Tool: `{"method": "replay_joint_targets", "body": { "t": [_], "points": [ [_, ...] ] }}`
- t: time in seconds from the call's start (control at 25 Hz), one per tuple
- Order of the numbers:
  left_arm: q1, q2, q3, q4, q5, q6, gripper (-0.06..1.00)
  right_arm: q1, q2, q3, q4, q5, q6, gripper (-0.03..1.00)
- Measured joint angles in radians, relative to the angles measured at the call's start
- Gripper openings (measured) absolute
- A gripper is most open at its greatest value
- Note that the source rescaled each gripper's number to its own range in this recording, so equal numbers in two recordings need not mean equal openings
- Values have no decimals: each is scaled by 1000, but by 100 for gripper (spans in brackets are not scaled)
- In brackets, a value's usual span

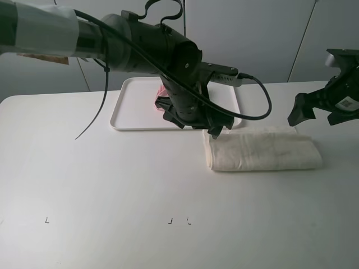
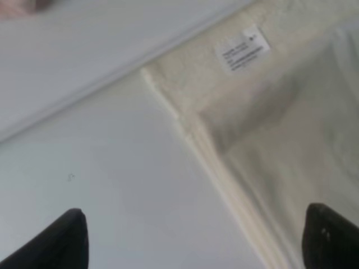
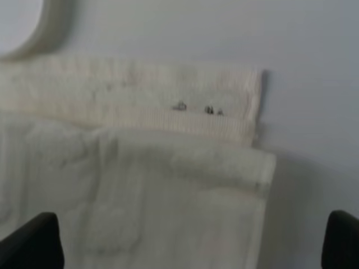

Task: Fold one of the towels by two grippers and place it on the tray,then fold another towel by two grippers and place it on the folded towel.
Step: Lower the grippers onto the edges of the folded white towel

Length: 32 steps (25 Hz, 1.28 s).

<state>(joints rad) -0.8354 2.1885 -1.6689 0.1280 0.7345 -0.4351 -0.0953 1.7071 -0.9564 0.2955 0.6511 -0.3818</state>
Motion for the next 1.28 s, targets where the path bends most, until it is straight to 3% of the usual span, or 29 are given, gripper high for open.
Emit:
{"method": "replay_joint_targets", "body": {
  "t": [0.28, 0.56, 0.92, 1.28],
  "points": [
    [33, 111, -179, -76, 136, -21, 99, -4, 99, -87, -48, 110, 38, 100],
    [32, 261, -402, -82, 397, -59, 99, -4, 124, -88, -50, 134, 42, 100],
    [30, 311, -427, -112, 409, -149, 99, -4, 136, -107, -50, 134, 42, 100],
    [30, 344, -444, -128, 412, -162, 99, -4, 151, -112, -58, 116, 44, 100]
  ]
}}
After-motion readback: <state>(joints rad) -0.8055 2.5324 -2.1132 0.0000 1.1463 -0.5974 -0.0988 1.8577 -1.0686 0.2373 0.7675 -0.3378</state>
